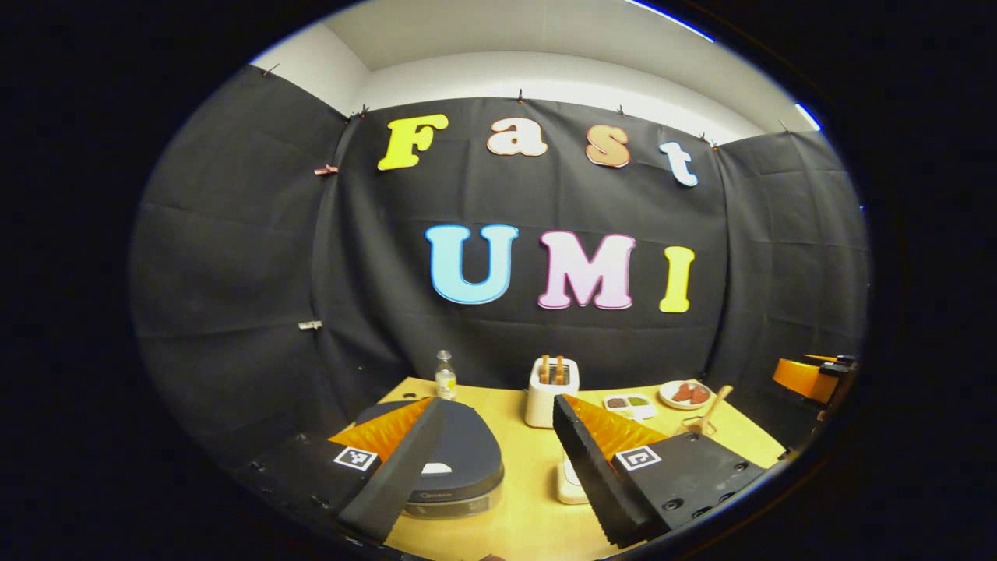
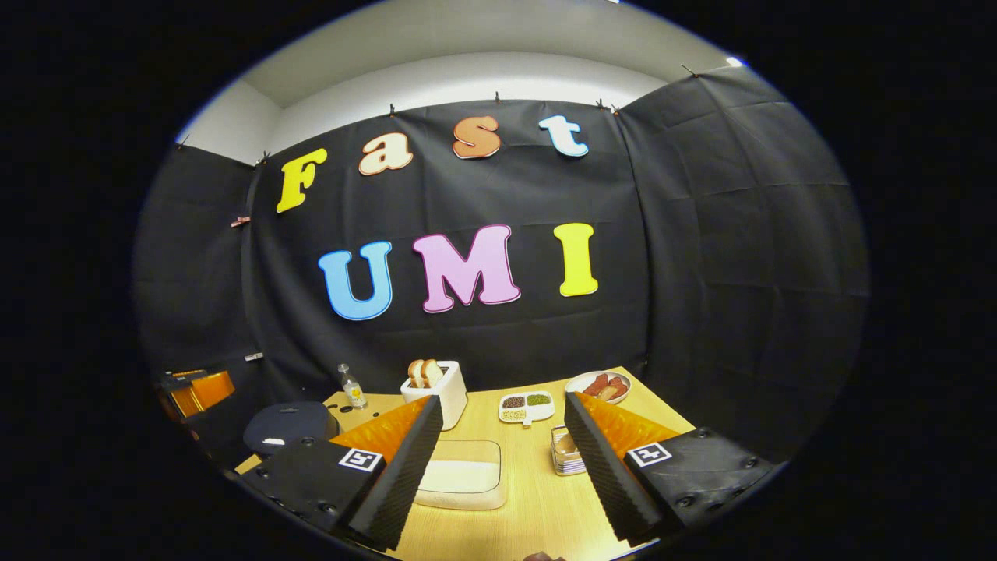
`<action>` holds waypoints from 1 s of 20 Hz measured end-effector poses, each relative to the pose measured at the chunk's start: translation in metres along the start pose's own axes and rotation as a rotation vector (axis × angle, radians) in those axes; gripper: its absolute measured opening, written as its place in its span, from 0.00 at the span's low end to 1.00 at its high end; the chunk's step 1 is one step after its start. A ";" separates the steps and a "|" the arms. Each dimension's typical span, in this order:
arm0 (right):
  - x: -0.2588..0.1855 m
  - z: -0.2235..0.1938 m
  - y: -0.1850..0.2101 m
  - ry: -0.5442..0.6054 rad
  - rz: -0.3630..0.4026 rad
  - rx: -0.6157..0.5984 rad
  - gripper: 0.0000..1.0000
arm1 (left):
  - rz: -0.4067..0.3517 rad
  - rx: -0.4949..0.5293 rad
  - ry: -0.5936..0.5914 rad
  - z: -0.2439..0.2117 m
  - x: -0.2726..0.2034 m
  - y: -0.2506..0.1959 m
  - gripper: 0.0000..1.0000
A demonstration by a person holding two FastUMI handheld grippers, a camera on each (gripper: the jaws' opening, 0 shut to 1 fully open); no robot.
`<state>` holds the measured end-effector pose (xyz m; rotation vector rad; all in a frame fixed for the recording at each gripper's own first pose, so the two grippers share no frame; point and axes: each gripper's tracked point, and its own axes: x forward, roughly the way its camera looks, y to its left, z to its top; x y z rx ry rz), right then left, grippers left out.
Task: Close the left gripper, press the button to open the rice cooker; take a wooden spoon from the chopstick holder with the right hand, scoop a spoonful of rice and pour it into the rice cooker, then put the wooden spoon back into the chopstick holder.
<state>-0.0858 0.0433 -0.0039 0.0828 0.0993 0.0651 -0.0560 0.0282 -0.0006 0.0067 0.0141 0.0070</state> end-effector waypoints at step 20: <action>-0.052 -0.013 -0.008 0.023 -0.101 -0.030 0.98 | -0.158 -0.009 0.016 -0.021 -0.010 -0.039 0.95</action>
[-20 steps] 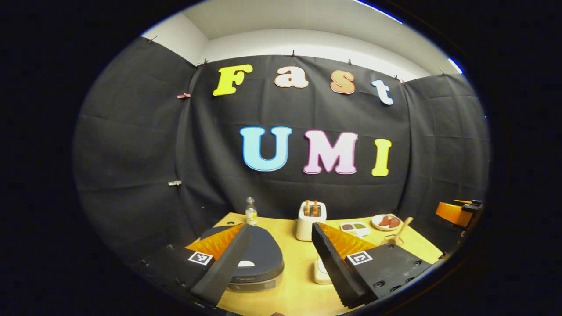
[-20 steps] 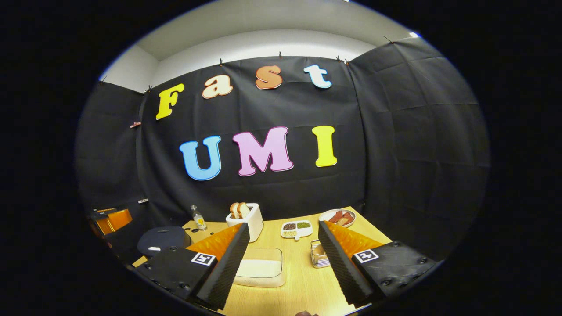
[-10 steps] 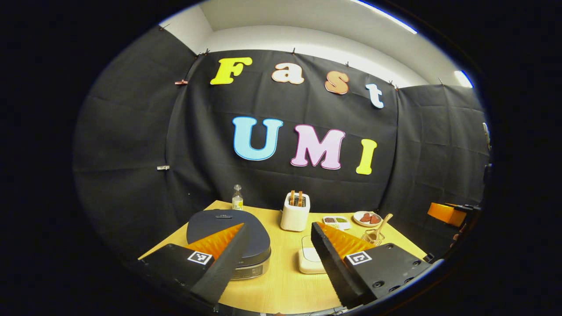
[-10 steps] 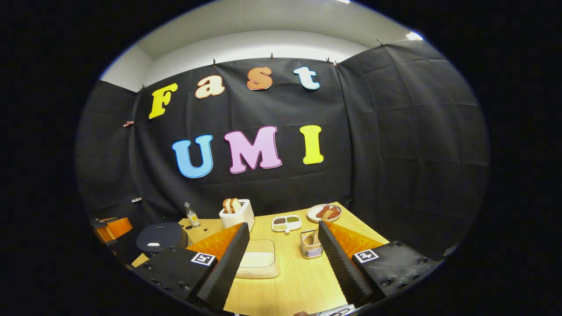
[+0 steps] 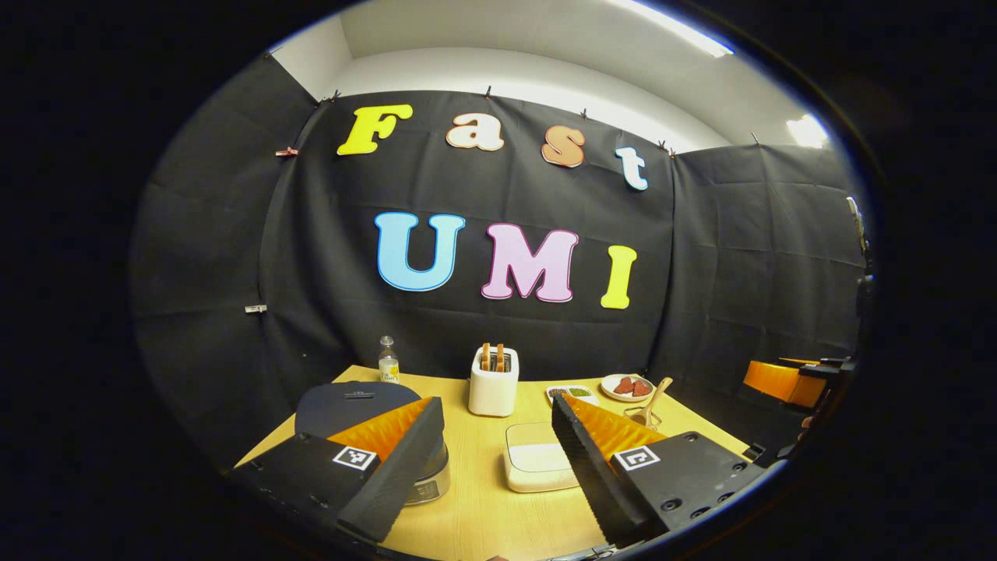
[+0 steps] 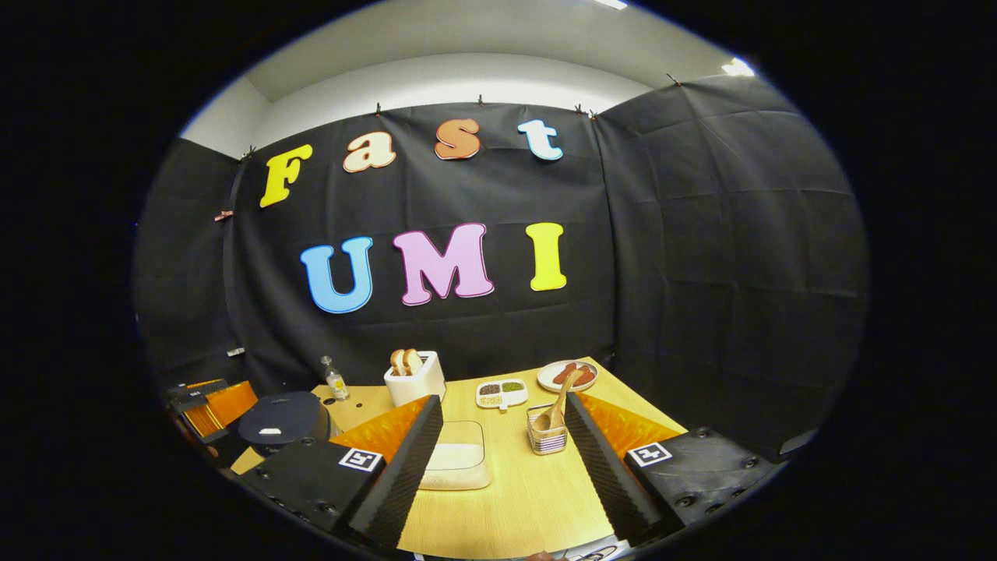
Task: Close the left gripper, press the button to open the rice cooker; take a wooden spoon from the chopstick holder with the right hand, scoop a spoonful of rice and pour it into the rice cooker, then put the wooden spoon back into the chopstick holder.
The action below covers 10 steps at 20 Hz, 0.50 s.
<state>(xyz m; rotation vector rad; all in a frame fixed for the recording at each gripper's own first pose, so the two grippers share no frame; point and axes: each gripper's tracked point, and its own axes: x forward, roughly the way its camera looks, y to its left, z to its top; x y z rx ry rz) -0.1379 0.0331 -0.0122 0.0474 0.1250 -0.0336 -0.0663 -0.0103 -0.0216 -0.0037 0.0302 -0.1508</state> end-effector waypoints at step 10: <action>-0.016 -0.018 -0.018 0.029 -0.052 -0.006 0.98 | -0.007 0.008 0.020 -0.015 -0.005 -0.008 0.95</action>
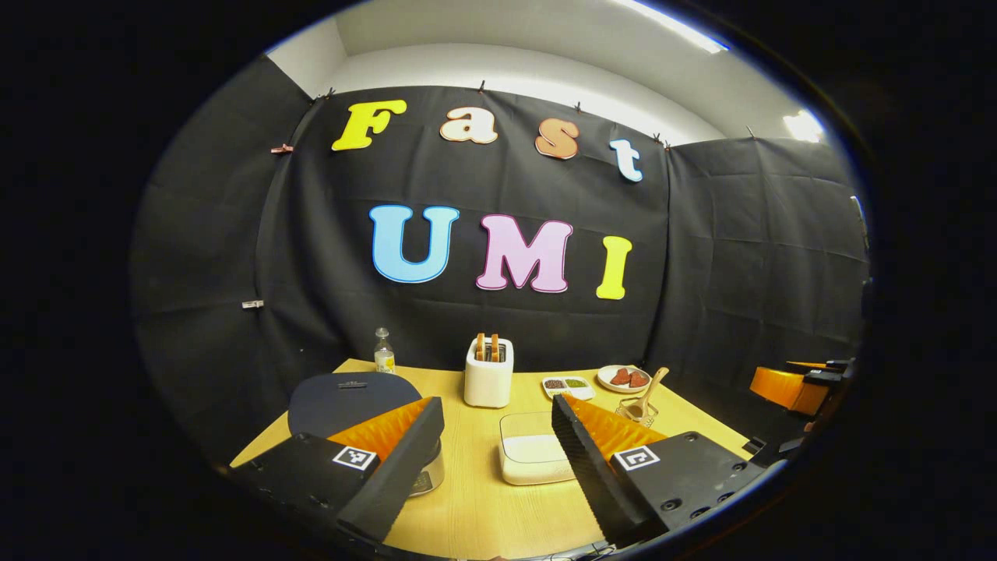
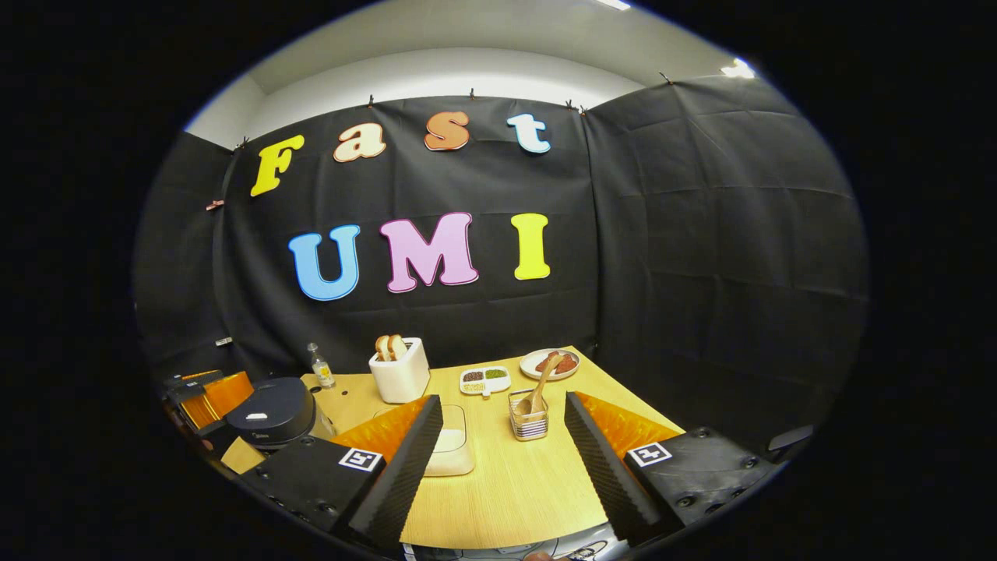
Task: Close the left gripper, press the button to open the rice cooker; take a wooden spoon from the chopstick holder with the right hand, scoop a spoonful of rice and pour it into the rice cooker, then put the wooden spoon back into the chopstick holder.
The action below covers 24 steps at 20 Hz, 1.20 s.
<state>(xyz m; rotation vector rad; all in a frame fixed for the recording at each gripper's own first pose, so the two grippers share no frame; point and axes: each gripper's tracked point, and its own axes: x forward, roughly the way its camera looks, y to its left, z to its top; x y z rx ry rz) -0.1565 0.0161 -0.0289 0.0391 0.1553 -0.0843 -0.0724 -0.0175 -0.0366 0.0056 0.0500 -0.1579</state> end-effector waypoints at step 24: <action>0.054 -0.039 -0.012 0.086 0.067 -0.051 0.99 | 0.086 0.012 0.076 -0.024 0.032 -0.015 0.95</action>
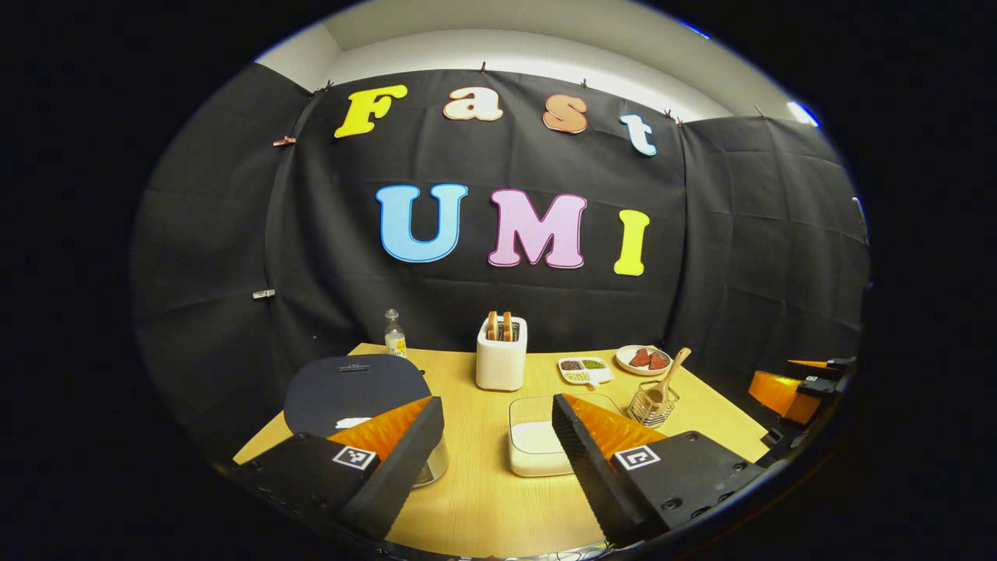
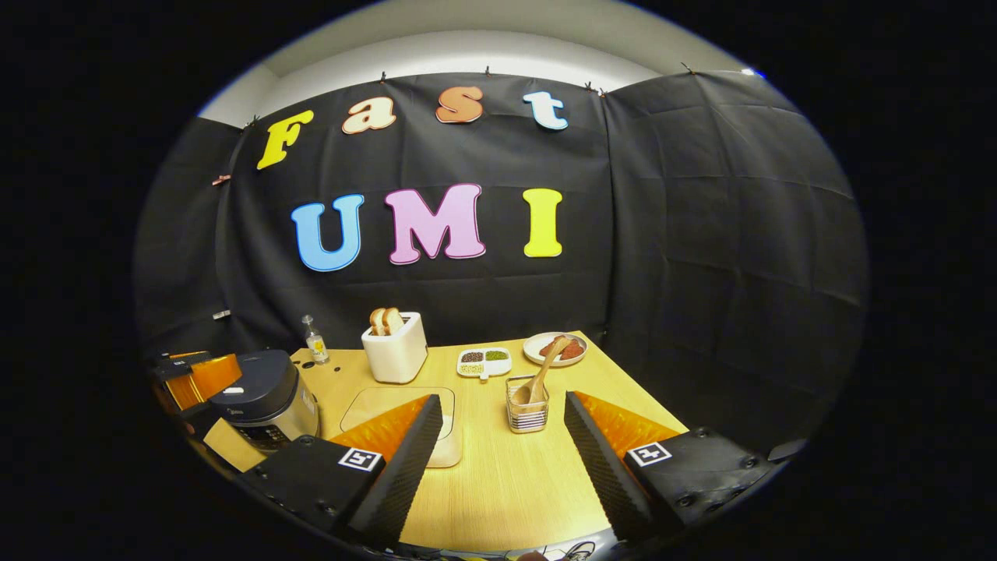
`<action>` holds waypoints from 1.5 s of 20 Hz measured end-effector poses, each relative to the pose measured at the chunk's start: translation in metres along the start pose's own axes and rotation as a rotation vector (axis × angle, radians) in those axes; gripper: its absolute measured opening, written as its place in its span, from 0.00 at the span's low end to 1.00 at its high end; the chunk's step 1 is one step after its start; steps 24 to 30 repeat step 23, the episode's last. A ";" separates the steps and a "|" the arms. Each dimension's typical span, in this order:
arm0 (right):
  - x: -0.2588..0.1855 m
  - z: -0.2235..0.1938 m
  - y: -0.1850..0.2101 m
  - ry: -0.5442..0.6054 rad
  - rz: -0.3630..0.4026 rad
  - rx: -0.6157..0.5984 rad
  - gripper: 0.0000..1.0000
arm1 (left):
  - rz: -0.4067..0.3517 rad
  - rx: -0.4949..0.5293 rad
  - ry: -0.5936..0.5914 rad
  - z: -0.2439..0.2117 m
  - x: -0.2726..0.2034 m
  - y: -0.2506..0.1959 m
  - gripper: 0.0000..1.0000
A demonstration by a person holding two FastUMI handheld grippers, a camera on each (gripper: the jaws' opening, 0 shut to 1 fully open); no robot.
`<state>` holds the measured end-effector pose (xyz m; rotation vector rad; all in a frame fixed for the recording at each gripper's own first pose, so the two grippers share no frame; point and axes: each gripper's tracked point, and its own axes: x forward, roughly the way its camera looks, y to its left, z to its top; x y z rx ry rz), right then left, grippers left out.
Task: Close the left gripper, press the button to open the rice cooker; take a wooden spoon from the chopstick holder with the right hand, scoop a spoonful of rice and pour it into the rice cooker, then put the wooden spoon back into the chopstick holder.
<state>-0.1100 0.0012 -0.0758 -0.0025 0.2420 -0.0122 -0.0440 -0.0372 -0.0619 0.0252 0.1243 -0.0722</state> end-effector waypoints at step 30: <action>0.056 0.016 0.040 -0.007 0.246 -0.084 0.99 | 0.185 -0.053 -0.077 0.025 -0.023 -0.006 0.95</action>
